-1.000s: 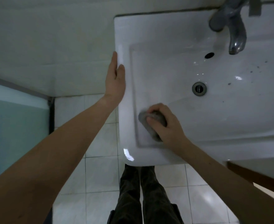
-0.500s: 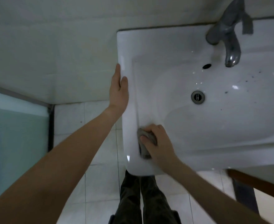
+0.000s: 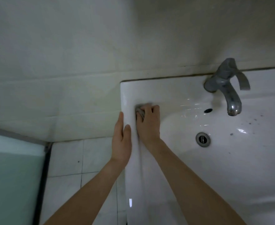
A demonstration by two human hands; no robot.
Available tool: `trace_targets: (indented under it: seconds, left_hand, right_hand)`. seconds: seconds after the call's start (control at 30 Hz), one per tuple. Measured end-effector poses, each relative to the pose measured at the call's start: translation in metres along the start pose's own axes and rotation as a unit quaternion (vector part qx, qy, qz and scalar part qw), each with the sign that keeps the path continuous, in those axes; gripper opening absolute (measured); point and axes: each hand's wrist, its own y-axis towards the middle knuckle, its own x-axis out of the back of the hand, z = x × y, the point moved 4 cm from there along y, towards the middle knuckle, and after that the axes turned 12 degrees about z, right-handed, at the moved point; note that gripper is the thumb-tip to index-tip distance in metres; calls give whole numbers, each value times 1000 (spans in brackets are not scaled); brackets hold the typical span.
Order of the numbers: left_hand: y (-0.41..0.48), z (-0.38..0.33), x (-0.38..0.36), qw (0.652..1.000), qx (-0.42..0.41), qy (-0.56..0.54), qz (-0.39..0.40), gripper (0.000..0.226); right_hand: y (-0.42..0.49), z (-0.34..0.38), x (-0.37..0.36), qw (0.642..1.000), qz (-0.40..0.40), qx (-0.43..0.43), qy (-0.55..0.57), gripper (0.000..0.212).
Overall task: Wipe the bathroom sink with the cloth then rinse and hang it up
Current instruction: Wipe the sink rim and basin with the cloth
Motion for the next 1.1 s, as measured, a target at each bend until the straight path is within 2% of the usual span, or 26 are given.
trace_targets:
  seconds: [0.2,0.33,0.47,0.57,0.63,0.73,0.83,0.93,1.03,1.1]
  left_hand:
    - [0,2,0,1000,3,12,-3,50]
    - [0,4,0,1000,1,-8,-2,51]
    - [0,4,0,1000,3,-14,-4,51]
    - [1,2,1,1000,1,1,-11,50]
    - [0,1,2,1000,5,-3,-17,50]
    - [-1,-1,1,1000,5,-2,-14,49]
    - [0,1,2,1000,3,-11,-26,46]
    - [0,-1,2,1000,-6,-3,-30,46]
    - [1,0,3,999,-10,2,-37,47]
    - [2,2,3,999,-7,8,-39,47]
  right_hand:
    - [10,-2,5,997,12,75,-31,6]
    - [18,-22,33,994,29,95,-51,7]
    - [21,-61,84,997,-29,36,-66,8]
    - [16,-71,110,996,-79,-26,-37,5]
    - [13,-64,111,995,-76,-54,-23,4]
    - [20,-40,112,998,-59,20,-22,7]
    - [56,-29,133,988,-108,69,-92,16]
    - [94,-46,137,974,-145,13,-172,18]
    - [104,-52,116,969,-193,-59,-139,21]
    - [101,-33,89,972,-186,-70,-128,22]
